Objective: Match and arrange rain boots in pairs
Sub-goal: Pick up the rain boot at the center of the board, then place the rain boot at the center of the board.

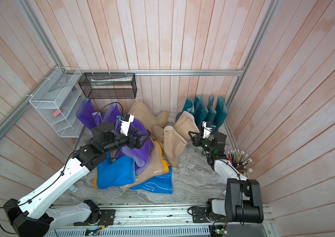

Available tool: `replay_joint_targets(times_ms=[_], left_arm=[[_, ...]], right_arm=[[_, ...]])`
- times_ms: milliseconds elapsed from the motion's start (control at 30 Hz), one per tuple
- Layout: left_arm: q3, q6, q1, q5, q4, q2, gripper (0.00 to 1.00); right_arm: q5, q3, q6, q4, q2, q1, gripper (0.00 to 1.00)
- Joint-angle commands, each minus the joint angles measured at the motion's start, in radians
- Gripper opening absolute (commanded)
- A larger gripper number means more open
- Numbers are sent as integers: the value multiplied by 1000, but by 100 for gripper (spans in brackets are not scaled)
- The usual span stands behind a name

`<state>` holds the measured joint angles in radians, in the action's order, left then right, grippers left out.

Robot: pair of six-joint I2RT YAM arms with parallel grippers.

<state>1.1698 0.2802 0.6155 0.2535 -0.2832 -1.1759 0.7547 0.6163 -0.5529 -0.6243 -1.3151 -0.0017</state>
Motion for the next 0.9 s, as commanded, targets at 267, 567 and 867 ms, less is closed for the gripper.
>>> replay_joint_targets(times_ms=[267, 567, 867], left_arm=[[-3, -21, -2, -14, -9, 8, 98], [5, -25, -3, -12, 1, 4, 98], [0, -33, -2, -9, 14, -5, 98]], right_arm=[[-94, 127, 80, 179, 218, 88, 0], [-278, 262, 131, 531, 329, 90, 0], [-546, 276, 196, 799, 476, 87, 0]])
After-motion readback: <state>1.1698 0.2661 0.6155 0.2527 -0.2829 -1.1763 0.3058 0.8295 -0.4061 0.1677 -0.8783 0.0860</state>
